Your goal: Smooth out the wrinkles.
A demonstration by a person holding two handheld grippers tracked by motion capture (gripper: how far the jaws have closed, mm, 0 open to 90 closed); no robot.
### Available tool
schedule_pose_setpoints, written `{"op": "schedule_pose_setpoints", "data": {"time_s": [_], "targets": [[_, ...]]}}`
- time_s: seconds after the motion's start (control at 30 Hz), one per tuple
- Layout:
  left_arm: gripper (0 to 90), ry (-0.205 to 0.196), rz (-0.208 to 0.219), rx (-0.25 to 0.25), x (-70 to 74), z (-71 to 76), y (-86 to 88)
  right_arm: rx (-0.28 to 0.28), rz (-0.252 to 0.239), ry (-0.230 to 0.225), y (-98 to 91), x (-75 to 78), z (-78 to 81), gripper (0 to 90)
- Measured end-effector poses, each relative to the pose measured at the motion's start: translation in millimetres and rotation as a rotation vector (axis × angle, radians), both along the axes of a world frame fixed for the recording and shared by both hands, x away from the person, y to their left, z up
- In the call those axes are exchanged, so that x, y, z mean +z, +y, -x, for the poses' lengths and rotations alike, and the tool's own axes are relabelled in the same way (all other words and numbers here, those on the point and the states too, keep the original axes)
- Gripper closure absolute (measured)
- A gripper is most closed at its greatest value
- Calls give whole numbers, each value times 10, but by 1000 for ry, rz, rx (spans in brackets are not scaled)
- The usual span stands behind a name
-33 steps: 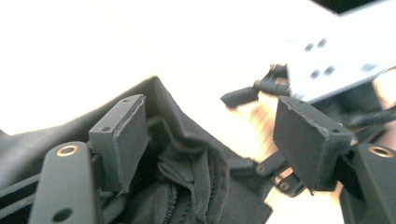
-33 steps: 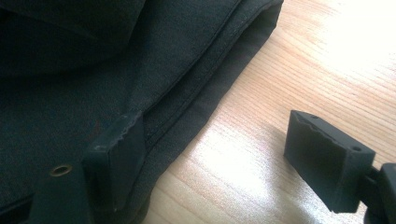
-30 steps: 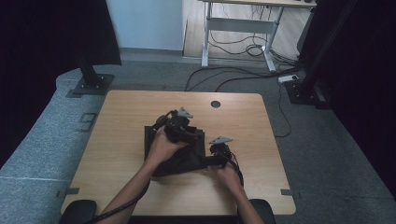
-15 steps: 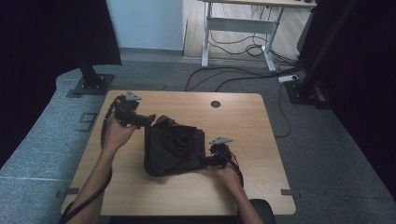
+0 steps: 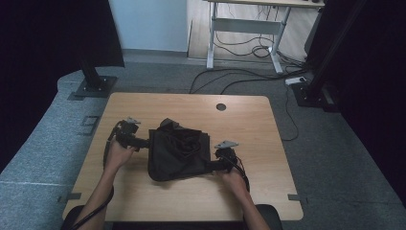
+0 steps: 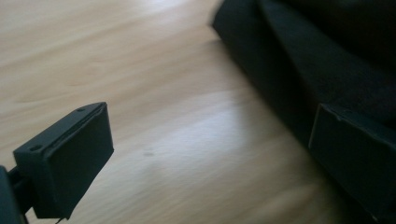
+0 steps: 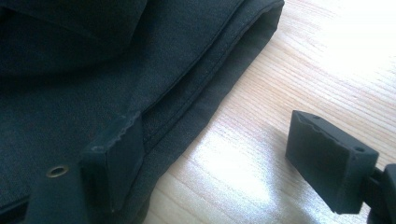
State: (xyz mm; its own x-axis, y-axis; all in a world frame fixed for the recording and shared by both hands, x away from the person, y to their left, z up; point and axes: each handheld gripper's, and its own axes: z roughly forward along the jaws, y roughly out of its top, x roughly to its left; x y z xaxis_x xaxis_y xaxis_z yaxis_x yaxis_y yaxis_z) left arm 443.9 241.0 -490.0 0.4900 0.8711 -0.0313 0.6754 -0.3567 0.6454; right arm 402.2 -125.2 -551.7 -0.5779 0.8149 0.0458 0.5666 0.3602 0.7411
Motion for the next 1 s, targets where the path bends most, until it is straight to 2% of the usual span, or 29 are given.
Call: {"op": "schedule_pose_setpoints", "data": {"time_s": [0.3, 0.4, 0.6, 0.73, 0.83, 0.93, 1.0], "targets": [[0, -40, 14, -106, 91, 311, -364, -1, -3, -2, 1, -2, 3, 193], [0, -54, 4, -139, 98, 437, -481, -1, -2, -2, 2, -3, 3, 192], [0, -89, -52, -214, 97, 708, -744, -1, -2, -6, 1, -6, 5, 192], [0, -90, -78, -255, 28, 865, -874, -4, -3, -7, 2, -6, 8, 192], [0, -85, -109, -271, -82, 934, -938, -2, -3, -7, 1, -6, 8, 192], [0, -64, -89, -262, -179, 930, -931, -2, -4, -7, 1, -7, 9, 192], [0, -69, -58, -257, -187, 930, -904, 0, -4, -7, -1, -7, 8, 191]]}}
